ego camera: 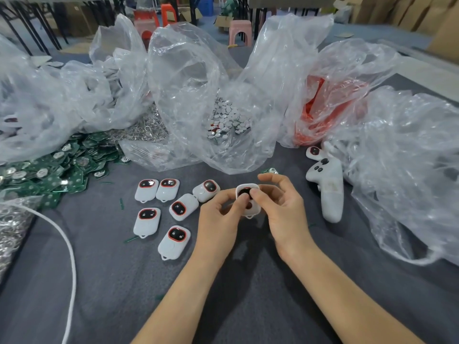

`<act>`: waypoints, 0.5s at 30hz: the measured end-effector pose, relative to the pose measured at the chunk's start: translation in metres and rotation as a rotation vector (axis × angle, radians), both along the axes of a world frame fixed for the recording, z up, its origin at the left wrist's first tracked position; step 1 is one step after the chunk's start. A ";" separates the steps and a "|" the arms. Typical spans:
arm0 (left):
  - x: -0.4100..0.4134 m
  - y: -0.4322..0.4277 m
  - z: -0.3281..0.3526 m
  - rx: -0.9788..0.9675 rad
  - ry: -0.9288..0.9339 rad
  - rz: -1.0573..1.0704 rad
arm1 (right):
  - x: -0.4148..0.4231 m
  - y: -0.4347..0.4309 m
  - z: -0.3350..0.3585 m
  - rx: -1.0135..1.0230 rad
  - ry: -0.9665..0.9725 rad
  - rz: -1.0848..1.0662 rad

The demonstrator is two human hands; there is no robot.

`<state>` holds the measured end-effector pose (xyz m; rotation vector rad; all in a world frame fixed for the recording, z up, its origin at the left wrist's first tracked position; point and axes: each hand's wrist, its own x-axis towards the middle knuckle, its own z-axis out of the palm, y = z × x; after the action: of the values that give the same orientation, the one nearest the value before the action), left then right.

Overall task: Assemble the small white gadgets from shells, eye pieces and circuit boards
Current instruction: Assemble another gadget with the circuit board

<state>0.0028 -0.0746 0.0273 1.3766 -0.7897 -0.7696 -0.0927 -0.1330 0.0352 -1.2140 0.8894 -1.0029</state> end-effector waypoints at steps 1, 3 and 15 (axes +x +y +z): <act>0.000 0.000 0.000 0.002 -0.016 -0.003 | 0.000 0.000 0.001 -0.010 0.010 0.007; 0.000 0.000 -0.001 0.005 -0.031 0.002 | -0.001 -0.001 0.002 -0.034 0.027 0.020; -0.001 -0.001 -0.005 0.017 -0.044 0.058 | -0.003 -0.003 0.002 -0.135 0.140 0.042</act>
<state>0.0016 -0.0759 0.0220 1.4299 -0.7755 -0.7041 -0.0955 -0.1365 0.0375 -1.4256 0.9129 -0.9651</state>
